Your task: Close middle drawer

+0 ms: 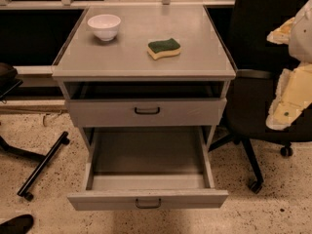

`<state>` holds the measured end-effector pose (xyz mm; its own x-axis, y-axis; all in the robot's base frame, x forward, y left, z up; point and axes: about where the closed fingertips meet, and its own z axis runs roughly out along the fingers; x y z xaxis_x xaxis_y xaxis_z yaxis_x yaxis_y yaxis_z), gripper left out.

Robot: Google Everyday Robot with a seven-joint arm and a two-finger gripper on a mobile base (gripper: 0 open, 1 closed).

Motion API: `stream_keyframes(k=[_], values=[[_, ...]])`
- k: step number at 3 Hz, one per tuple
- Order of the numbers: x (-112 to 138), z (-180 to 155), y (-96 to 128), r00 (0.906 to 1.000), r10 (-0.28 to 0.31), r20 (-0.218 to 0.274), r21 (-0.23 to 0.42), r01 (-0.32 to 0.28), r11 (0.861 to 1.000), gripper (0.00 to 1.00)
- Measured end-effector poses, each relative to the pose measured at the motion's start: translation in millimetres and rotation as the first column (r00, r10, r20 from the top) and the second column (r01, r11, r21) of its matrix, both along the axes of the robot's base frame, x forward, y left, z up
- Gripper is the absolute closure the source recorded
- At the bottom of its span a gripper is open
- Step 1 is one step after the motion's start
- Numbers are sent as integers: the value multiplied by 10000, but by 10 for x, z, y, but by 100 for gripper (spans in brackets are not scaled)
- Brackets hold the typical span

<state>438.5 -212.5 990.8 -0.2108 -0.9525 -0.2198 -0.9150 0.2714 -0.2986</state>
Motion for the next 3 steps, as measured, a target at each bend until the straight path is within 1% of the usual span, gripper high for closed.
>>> stream_keyframes(k=[1,2,3], values=[[0,0,0,10000,0,0,0,0,10000,0],[-93,-331,-3,9991,-257,-342,320,268,9991,0],[-275,-930,188,9966,-475,-671,1502,572,9870,0]])
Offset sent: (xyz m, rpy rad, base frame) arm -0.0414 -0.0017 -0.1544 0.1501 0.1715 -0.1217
